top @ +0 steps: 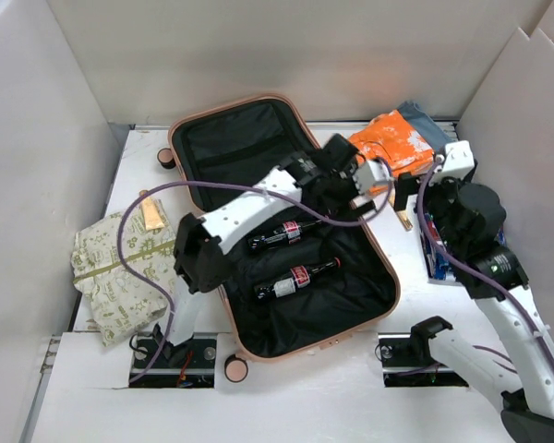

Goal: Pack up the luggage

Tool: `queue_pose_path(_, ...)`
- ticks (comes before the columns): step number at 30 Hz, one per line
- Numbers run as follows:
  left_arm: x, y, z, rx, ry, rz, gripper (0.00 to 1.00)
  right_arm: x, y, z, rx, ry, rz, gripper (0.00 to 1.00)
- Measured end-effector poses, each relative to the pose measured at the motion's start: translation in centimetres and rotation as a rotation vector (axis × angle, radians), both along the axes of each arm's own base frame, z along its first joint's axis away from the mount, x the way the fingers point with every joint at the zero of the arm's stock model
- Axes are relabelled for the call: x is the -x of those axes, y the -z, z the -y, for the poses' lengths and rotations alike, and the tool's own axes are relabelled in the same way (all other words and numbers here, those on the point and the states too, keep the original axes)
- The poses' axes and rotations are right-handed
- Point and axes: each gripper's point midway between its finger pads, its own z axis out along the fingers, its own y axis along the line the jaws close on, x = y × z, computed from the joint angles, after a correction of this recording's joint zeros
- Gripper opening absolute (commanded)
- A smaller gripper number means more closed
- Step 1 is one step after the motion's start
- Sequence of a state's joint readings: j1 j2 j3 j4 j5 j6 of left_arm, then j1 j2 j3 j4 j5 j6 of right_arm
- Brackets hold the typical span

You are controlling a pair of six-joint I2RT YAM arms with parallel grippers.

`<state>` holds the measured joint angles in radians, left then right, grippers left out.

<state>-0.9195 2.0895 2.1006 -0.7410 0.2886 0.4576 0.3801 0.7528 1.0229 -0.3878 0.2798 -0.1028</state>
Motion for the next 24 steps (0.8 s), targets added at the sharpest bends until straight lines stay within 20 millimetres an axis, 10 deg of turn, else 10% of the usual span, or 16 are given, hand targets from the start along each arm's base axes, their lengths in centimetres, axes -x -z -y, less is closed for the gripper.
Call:
queue_pose_path(5, -4.7, -7.9, -6.3, 0.134, -0.235, 0.081, 1.0, -3.0, 0.5, -0.8, 0.1, -0.071, -0.087, 1.0)
queue_pose_path(12, -11.7, -18.6, -25.9, 0.364, -0.8, 0.215, 1.0, -9.8, 13.1, 4.6, 0.1, -0.1, -0.527, 0.87)
queue_pose_path(18, -11.2, -12.9, -42.1, 0.325, -1.235, 0.173, 1.0, -13.7, 22.0, 7.4, 0.071, -0.104, -0.815, 0.7)
queue_pose_path(24, -8.0, -6.4, -46.6, 0.233, -1.388, 0.089, 1.0, -15.0, 27.9, 6.3, 0.093, -0.153, -0.966, 0.69)
